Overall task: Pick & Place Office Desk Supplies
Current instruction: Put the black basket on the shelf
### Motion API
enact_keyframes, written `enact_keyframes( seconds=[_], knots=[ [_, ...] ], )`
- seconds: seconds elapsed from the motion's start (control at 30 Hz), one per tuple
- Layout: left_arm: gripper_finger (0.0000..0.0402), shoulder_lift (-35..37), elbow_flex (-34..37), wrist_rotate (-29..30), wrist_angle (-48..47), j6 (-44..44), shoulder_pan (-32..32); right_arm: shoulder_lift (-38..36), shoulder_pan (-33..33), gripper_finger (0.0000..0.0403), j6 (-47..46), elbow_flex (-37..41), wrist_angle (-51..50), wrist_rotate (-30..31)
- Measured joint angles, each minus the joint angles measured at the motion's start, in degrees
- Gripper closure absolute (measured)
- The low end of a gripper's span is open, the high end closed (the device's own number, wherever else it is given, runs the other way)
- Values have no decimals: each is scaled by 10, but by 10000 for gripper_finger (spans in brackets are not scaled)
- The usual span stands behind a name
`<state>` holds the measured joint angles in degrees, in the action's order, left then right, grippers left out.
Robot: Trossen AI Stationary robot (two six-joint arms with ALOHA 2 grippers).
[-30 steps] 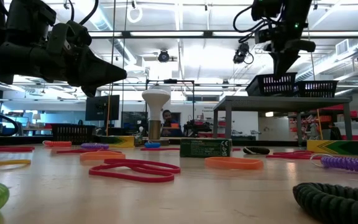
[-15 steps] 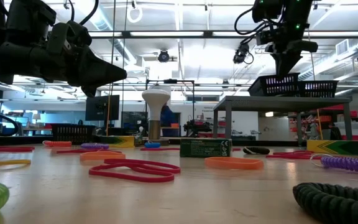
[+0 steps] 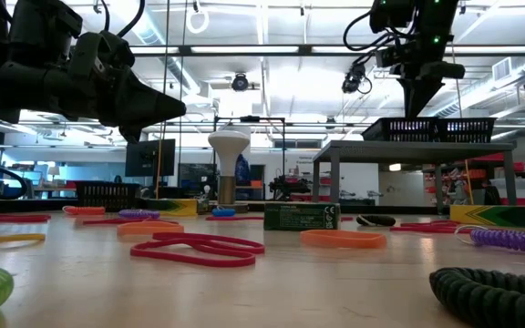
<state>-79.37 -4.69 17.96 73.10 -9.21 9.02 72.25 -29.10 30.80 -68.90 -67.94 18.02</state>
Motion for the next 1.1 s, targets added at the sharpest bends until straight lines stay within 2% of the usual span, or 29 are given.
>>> enact_keyframes(
  seconds=[0.43,0.6,0.7,0.87,1.1],
  knots=[
    [354,0,0,-1,0,0,0,0,0,323,-71,-18,-5,3],
    [354,0,0,-4,0,0,0,0,-2,324,-171,-67,10,3],
    [354,0,0,-4,0,6,0,0,-20,337,-245,-87,10,5],
    [354,0,0,-4,0,12,0,3,-80,392,-363,-82,-17,13],
    [354,0,0,-5,0,13,0,11,-133,390,-409,-64,1,-16]
  ],
)
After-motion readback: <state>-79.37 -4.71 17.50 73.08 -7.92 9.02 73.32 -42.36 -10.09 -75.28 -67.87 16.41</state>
